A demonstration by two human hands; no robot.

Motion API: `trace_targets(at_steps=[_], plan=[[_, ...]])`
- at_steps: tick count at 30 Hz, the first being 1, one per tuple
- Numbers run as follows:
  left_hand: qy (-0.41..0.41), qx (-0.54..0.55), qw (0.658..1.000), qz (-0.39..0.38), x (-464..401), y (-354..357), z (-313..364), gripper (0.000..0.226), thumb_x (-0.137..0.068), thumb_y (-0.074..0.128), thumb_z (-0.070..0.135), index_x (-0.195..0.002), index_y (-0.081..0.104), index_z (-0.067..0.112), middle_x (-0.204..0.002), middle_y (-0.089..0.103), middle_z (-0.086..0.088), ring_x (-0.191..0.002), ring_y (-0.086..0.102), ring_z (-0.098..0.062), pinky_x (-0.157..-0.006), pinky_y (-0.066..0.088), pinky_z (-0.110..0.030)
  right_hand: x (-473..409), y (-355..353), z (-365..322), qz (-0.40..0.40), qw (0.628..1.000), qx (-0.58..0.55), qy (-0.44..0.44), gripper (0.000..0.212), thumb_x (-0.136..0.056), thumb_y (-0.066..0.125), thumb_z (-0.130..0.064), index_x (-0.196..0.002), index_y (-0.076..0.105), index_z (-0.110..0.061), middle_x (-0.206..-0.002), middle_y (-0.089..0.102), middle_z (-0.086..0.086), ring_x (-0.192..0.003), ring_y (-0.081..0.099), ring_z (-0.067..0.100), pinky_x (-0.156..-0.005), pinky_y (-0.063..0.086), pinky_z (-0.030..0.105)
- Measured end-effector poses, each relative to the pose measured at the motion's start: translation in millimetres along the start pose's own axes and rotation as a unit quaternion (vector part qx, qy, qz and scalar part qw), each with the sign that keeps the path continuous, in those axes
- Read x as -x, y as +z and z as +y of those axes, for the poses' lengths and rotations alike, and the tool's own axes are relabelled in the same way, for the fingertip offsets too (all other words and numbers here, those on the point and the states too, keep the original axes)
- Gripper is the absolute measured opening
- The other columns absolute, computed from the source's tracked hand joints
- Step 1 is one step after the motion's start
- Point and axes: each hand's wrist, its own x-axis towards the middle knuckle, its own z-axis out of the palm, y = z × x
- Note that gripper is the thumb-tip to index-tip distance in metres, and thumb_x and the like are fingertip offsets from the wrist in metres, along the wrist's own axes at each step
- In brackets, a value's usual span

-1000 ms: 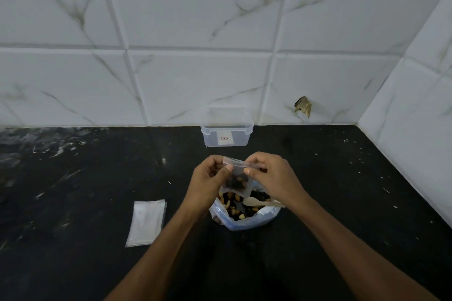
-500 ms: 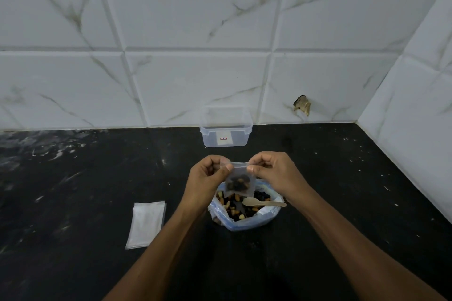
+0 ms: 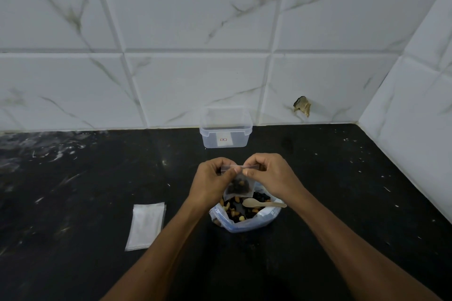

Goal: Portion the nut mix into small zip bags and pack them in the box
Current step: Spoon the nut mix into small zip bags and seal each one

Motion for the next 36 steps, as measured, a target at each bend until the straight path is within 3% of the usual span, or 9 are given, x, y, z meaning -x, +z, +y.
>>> trace_targets(at_steps=[7, 12, 16, 23, 32, 36], plan=[[-0.001, 0.027, 1.0, -0.013, 0, -7, 1, 0.007, -0.092, 0.064, 0.01, -0.093, 0.069, 0.013, -0.093, 0.072, -0.005, -0.09, 0.07, -0.017, -0.078, 0.058, -0.027, 0, -2, 0, 0.017, 1.0, -0.015, 0.005, 0.011, -0.086, 0.069, -0.015, -0.081, 0.071, -0.024, -0.076, 0.067, -0.008, -0.073, 0.061, 0.0, -0.068, 0.047, 0.02], [-0.016, 0.014, 1.0, -0.003, 3, -12, 1, 0.008, -0.093, 0.062, 0.01, -0.09, 0.069, 0.013, -0.09, 0.072, -0.004, -0.086, 0.069, -0.013, -0.075, 0.056, -0.021, 1, -5, 1, 0.014, 0.999, -0.029, 0.022, 0.01, -0.085, 0.07, -0.016, -0.081, 0.072, -0.025, -0.079, 0.069, -0.004, -0.077, 0.064, 0.009, -0.074, 0.054, 0.031], [-0.01, -0.01, 1.0, 0.007, 4, -12, 0, 0.008, -0.093, 0.063, 0.011, -0.088, 0.069, 0.014, -0.089, 0.072, -0.005, -0.086, 0.07, -0.015, -0.076, 0.057, -0.026, 2, -4, 2, 0.011, 0.998, -0.043, 0.042, 0.008, -0.085, 0.07, -0.015, -0.084, 0.072, -0.023, -0.082, 0.07, -0.002, -0.083, 0.067, 0.013, -0.079, 0.057, 0.035], [-0.024, 0.009, 1.0, 0.018, 6, -16, -1, 0.008, -0.092, 0.063, 0.011, -0.089, 0.07, 0.013, -0.09, 0.073, -0.003, -0.086, 0.07, -0.01, -0.072, 0.056, -0.021, 4, -2, 2, 0.032, 0.996, -0.057, 0.066, 0.005, -0.085, 0.071, -0.014, -0.082, 0.073, -0.018, -0.076, 0.071, -0.001, -0.075, 0.067, 0.01, -0.071, 0.055, 0.026], [-0.038, -0.001, 0.998, 0.048, 13, -28, -8, 0.013, -0.094, 0.061, 0.011, -0.086, 0.071, 0.014, -0.092, 0.073, -0.003, -0.087, 0.07, -0.011, -0.072, 0.055, -0.017, 4, 14, 3, 0.014, 0.99, -0.097, 0.105, 0.007, -0.088, 0.067, -0.013, -0.085, 0.072, -0.017, -0.084, 0.071, 0.0, -0.082, 0.068, 0.012, -0.067, 0.054, 0.021], [-0.063, 0.056, 0.994, 0.069, 16, -41, -14, 0.015, -0.096, 0.058, 0.01, -0.086, 0.069, 0.013, -0.09, 0.071, -0.005, -0.085, 0.07, -0.017, -0.073, 0.058, -0.028, -4, 31, -6, -0.008, 0.98, -0.154, 0.125, 0.007, -0.09, 0.066, -0.018, -0.096, 0.068, -0.021, -0.093, 0.072, -0.001, -0.089, 0.069, 0.012, -0.075, 0.06, 0.032]])
